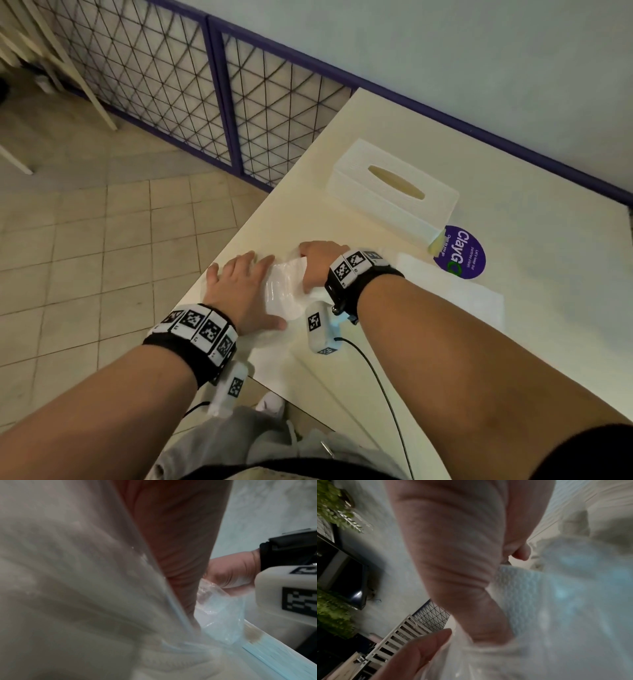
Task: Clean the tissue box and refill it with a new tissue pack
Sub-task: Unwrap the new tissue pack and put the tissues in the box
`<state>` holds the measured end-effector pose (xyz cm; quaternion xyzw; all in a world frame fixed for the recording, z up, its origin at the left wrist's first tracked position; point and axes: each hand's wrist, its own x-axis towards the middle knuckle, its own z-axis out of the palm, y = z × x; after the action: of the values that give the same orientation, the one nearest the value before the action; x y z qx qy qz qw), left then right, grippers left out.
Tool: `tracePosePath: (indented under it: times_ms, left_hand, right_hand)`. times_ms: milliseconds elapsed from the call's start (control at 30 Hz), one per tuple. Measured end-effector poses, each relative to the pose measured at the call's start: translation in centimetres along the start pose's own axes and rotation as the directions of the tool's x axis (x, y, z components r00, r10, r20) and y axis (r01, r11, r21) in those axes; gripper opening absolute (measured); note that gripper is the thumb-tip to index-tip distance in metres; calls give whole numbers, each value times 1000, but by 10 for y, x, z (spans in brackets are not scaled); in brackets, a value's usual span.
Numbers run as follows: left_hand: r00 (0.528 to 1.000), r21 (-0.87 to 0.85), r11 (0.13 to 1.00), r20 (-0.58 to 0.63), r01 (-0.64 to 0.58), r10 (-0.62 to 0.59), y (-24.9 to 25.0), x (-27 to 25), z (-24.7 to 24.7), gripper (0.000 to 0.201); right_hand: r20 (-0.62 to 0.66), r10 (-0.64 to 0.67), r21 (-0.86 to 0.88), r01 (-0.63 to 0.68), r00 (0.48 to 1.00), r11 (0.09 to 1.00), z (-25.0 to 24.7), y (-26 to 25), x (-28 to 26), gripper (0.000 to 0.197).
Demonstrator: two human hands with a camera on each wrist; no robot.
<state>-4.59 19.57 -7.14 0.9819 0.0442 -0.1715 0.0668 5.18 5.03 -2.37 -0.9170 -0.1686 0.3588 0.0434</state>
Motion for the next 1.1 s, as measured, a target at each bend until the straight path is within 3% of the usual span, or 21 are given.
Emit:
tracePosePath:
  times_ms: [133,200,300,400,500,700,833,900,933,967,1033,1067,1100]
  left_hand:
    - [1000,-32,999,12,19,-18,-1,0,0,126]
    - [1000,-37,999,15,22,-22,0,1,-1,127]
    - [999,-35,999,25,25,-25,2,3,-5,128]
    - [999,-51,998,32,28,-26,2,3,-7,129]
    - [997,-66,996,57,56,-52,-1,5,-10,132]
    - [989,-107,988,108,112,-100,2,11,-20,129]
    - [977,-10,986,133,168,-165,19,20,-35,119]
    - [988,-110,982,23,153,-151,38,26,-47,116]
    - [993,-266,961,-67,81,-102,51,29,-53,113]
    - [989,-472,881,-141,-31,-41,65,32,-61,110]
    - [983,-836,519,-171,-179,64,96,32,-72,112]
    - [985,-931,326,-143,-166,91,111,33,-73,113]
    - [989,-973,199,-92,-113,114,125,35,-73,111]
  right_hand:
    - [-56,-23,178,33,998,983,-7,2,-1,45]
    - [-12,50,288,-44,999,957,-12,4,-7,49]
    - [89,132,438,-157,987,885,-15,11,-16,33]
    - [70,147,458,-163,987,874,-15,13,-18,27]
    - [-76,137,388,-97,988,917,-21,12,-21,51]
    - [-384,122,405,48,915,913,-67,32,-55,44]
    - [-530,62,310,125,846,943,-101,66,-100,38]
    - [-573,41,263,136,819,955,-111,84,-125,33]
    - [-590,37,251,140,807,958,-113,93,-138,31]
    - [-607,41,256,147,794,956,-115,101,-151,30]
    - [-637,72,318,176,768,932,-113,119,-173,28]
    - [-650,96,362,197,754,911,-111,128,-182,27]
    - [-666,122,410,224,736,884,-107,138,-190,27]
